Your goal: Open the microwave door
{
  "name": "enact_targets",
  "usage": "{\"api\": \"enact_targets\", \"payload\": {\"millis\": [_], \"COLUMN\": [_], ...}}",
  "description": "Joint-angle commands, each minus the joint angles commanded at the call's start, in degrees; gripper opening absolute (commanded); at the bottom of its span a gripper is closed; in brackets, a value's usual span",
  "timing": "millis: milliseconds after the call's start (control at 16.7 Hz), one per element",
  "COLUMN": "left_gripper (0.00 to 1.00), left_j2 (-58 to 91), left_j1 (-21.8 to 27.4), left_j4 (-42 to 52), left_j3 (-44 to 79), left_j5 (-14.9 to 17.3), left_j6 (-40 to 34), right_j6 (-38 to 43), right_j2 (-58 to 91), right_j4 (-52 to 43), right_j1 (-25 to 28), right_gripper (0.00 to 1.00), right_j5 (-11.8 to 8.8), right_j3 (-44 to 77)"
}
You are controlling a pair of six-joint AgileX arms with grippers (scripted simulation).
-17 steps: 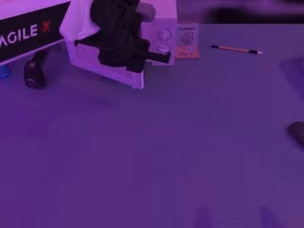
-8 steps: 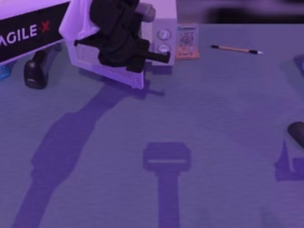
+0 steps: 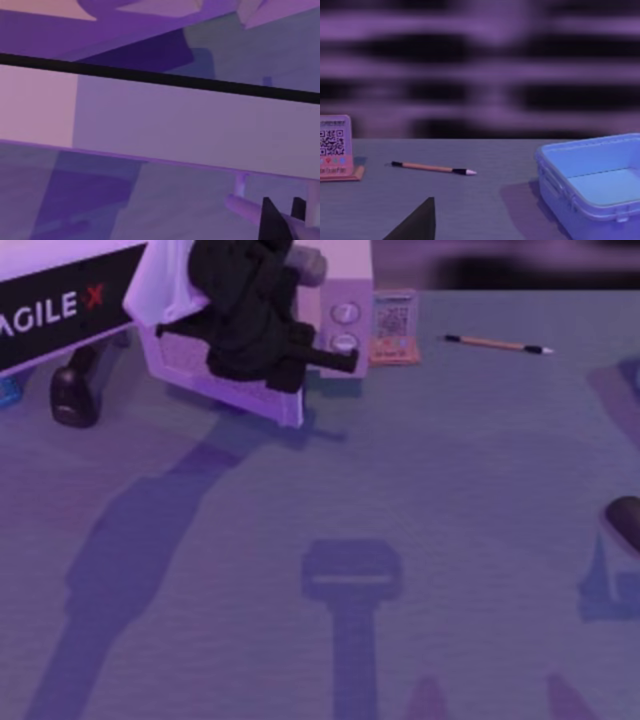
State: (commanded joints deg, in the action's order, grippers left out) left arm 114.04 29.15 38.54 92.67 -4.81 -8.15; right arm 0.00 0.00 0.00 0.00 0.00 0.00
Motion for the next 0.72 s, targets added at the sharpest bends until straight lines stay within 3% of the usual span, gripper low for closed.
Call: {"api": "enact_targets", "payload": {"millis": [360, 720], "left_gripper": [0.00, 0.00], "left_j2": [0.0, -2.4], "left_j1": [0.0, -0.9], "left_j4": [0.0, -1.2], "left_j3": [0.0, -3.5], "left_j5": [0.0, 2.3], "left_j6": [0.0, 3.7], "right_j6": [0.0, 0.0], "right_j2": [0.0, 0.0], "right_j4": [0.0, 0.0], "right_j1": [0.0, 0.0], "right_gripper": [1.00, 1.00], "right_j5": [0.0, 0.0], "right_j3": [0.0, 0.0]}}
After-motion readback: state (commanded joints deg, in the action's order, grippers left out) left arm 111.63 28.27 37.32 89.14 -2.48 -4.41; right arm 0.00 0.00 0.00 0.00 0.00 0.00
